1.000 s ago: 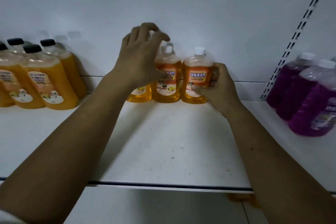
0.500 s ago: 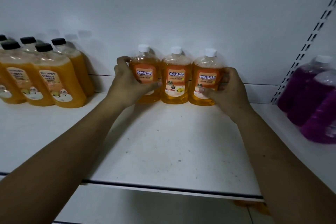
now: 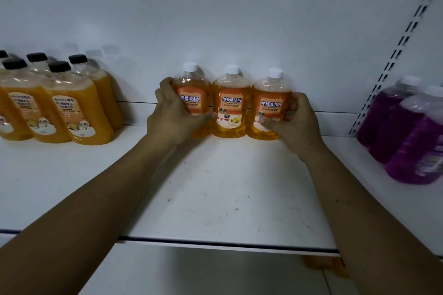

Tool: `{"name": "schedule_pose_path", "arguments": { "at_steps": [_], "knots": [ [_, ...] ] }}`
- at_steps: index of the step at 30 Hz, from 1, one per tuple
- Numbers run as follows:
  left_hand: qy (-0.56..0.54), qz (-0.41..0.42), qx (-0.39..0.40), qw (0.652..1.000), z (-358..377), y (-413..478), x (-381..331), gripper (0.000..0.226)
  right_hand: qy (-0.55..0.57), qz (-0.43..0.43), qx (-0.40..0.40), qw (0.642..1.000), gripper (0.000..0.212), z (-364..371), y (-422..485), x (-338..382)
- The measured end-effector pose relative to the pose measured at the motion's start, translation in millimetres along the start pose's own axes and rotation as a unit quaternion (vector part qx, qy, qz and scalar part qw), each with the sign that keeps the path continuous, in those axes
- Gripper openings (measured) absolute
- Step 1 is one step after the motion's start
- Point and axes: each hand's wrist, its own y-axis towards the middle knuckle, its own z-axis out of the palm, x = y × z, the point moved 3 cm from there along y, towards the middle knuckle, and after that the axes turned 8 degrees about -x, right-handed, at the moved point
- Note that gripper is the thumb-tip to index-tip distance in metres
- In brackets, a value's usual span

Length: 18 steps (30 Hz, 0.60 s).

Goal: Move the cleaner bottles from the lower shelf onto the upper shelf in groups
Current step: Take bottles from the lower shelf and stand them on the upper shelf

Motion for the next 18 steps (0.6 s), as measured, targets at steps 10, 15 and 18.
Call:
{"name": "schedule_pose_path", "arguments": {
  "at_steps": [10,15,18],
  "knots": [
    [0.042,0.009,0.091,0.995,-62.9,-5.0,8.1,0.119,-0.061,-0.011,-0.062,0.996,0.079,-38.5,-7.2,22.0],
    [0.054,0.118,0.063,0.990,-91.7,-47.3,-0.6,0.098,-0.126,-0.086,-0.052,0.987,0.061,-48.4,-47.3,44.6],
    [0.030,0.201,0.085,0.975,-90.8,-73.0,-7.3,0.086,-0.147,-0.128,-0.030,0.980,0.055,-47.5,-86.7,48.4]
  ]
}}
